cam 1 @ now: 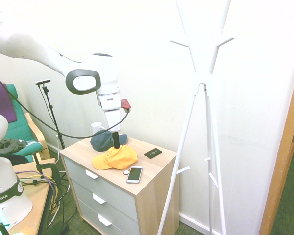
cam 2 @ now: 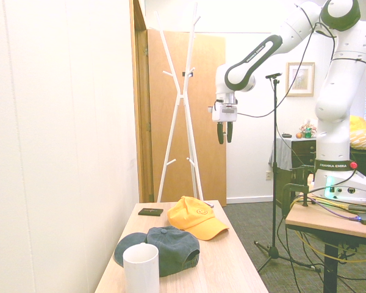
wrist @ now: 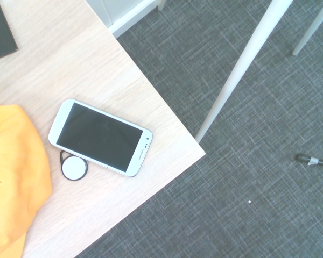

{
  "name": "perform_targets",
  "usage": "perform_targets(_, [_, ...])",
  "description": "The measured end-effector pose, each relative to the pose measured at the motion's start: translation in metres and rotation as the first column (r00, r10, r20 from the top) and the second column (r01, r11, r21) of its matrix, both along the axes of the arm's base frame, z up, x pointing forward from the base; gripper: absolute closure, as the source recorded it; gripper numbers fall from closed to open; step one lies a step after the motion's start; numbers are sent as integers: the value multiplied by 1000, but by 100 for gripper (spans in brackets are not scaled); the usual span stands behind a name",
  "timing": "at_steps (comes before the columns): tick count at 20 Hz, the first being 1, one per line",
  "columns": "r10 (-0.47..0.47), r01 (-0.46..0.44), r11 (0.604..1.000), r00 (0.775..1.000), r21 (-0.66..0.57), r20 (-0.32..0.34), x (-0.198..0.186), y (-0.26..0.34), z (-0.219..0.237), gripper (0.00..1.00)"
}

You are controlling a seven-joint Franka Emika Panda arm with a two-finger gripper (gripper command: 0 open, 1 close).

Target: Hang the cap

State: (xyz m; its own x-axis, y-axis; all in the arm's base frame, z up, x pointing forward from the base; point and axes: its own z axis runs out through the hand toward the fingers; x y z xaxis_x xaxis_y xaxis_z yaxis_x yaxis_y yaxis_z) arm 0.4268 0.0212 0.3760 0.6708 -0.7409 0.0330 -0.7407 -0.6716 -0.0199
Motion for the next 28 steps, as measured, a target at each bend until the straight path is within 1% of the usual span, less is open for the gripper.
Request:
perform_targets(3, [4,-4,1000,1000,0,1,0,2,-1,0])
perform_targets(5, [21,-21,1000,1000,-1,10,4,13,-3,0])
perform_targets(10, [73,-73,997,997,6,14,28,77,-29,0])
perform_targets(15, [102,-103,995,995,-7,-5,59,133,-65,0])
perform_targets(19, [128,-128,992,992,-17,-19,75,179,-87,0])
perform_targets(24, [154,-154,988,987,-18,-35,83,224,-109,0])
perform_targets(28, [171,-173,985,983,-21,-59,76,259,-131,0])
